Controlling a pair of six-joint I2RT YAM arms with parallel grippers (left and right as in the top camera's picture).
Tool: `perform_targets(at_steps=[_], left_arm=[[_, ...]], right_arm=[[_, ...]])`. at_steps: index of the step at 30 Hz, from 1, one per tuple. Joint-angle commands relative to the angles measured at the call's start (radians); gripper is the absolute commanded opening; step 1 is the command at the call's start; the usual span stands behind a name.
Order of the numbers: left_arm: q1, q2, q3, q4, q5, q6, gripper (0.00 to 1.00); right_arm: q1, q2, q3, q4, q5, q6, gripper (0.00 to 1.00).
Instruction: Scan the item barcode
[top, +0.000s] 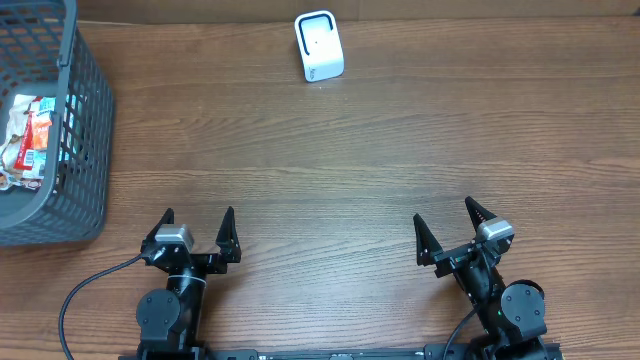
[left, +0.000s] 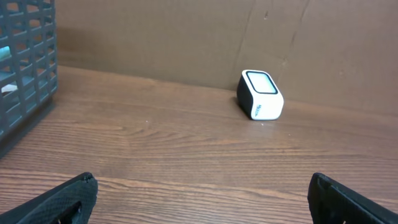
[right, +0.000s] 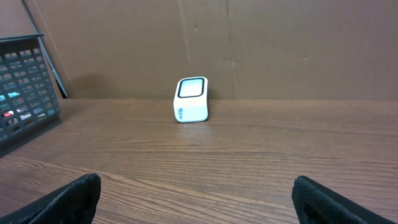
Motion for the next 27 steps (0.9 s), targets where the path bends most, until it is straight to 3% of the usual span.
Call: perform_targets(at_steps=[1,6,10,14,17,21,23,27], left_arm=[[0.002,-0.008,0.085,-0.074,0.054,0.022,1.0],[0.002,0.076,0.36,-0.294,0.152,0.022,1.0],[0.002,0.329,0.702,-0.513,0.18,0.033,1.0],[0.002,0.619,1.087,-0.75,0.282,0.156,1.0],[0.002,0.961,1.616,-1.131,0.272,0.251,1.0],[0.002,1.262,2.082,-1.41,0.213,0.295,1.0],[0.002,1.392,2.261,-1.452,0.174,0.295,1.0],[0.002,1.531,2.37,-1.44,0.138,0.296,0.99]], right_arm=[[-0.005,-0.009,-0.01,0.002,0.005,0.004,1.0],[-0.005,-0.009,-0.01,0.002,0.005,0.004,1.0],[-0.005,-0.009,-0.01,0.002,0.005,0.004,1.0],[-0.005,-0.009,-0.01,0.002,0.005,0.004,1.0],[-0.005,-0.009,-0.01,0.002,0.005,0.004,1.0],[-0.005,-0.009,-0.01,0.002,0.005,0.004,1.0],[-0.005,-0.009,-0.01,0.002,0.005,0.004,1.0],[-0.005,-0.009,-0.01,0.002,0.005,0.004,1.0]])
